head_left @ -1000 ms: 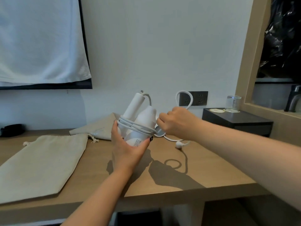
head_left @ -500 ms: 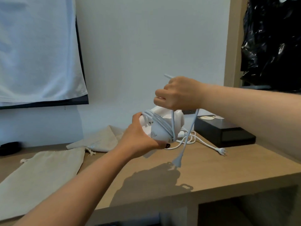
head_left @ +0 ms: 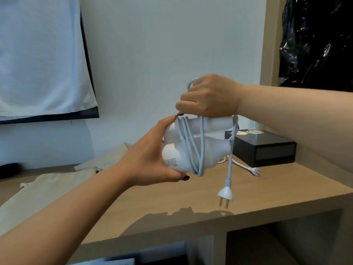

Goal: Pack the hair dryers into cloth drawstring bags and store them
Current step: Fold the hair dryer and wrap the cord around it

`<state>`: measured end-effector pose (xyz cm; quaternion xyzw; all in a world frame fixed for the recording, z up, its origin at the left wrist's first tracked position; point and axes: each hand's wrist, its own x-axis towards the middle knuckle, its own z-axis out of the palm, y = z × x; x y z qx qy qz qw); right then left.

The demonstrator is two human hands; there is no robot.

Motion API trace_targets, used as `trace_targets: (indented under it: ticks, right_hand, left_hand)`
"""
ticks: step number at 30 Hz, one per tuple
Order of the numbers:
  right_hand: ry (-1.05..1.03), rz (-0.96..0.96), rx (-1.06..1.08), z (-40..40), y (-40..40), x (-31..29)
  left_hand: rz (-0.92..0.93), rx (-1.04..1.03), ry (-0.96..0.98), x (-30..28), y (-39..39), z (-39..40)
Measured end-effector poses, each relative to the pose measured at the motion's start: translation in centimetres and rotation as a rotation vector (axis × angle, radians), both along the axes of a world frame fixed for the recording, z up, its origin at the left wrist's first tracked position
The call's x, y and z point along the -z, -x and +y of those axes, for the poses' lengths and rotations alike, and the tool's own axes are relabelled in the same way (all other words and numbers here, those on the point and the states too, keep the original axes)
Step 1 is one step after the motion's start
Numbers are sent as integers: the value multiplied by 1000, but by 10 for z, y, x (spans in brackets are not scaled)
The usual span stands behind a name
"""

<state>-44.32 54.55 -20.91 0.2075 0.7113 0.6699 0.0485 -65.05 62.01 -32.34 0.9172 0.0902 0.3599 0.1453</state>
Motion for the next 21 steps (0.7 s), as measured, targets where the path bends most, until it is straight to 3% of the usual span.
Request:
trace_targets:
  ticks: [9, 11, 16, 21]
  right_hand:
    - [86, 102, 34, 4, -20, 16]
    - [119, 187, 70, 9, -30, 21]
    - [219, 713, 86, 11, -57, 51]
    - [166, 929, 153, 46, -65, 97]
  left_hand:
    - [-68, 197, -80, 20, 14, 9]
    - [-115, 262, 30, 33, 18, 7]
    - [-288, 336, 351, 60, 16, 11]
    - [-409, 308, 628, 65, -9, 34]
